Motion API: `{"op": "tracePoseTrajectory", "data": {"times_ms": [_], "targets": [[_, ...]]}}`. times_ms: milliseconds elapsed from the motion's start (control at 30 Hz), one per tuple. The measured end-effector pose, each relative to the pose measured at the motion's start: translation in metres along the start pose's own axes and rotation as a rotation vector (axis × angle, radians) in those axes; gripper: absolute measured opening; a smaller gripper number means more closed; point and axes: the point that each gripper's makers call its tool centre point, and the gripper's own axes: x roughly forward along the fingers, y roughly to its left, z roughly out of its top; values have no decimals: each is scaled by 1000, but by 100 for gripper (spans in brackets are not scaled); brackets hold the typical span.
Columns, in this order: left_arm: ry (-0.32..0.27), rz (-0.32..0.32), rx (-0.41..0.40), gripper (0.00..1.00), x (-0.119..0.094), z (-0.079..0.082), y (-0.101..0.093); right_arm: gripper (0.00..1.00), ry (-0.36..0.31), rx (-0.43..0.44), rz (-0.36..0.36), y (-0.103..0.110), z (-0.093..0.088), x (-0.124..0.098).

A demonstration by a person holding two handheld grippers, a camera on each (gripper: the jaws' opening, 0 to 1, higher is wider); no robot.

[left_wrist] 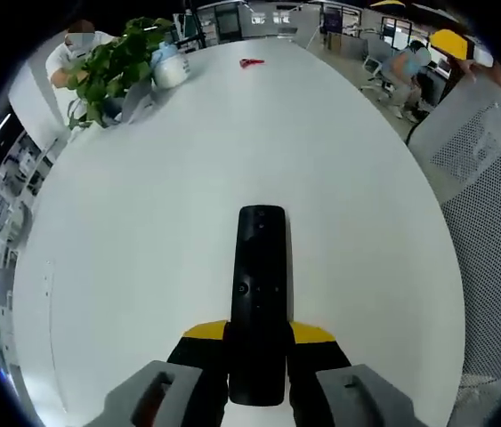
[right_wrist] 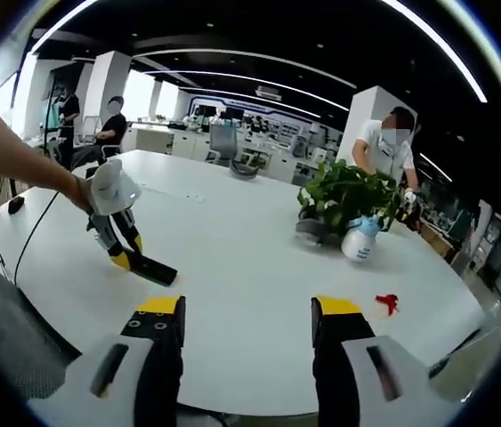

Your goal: Press the specified remote control buttons in sequence, fully releasing each button before pressing the next.

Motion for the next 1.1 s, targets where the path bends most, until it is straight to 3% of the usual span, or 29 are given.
{"op": "tracePoseTrajectory", "data": {"times_ms": [600, 1100], "targets": [[23, 84, 38, 24, 1, 2, 35, 54, 40, 39, -1, -1, -7, 0], [40, 110, 59, 24, 3, 4, 65, 51, 60, 36, -1, -1, -10, 1]]}}
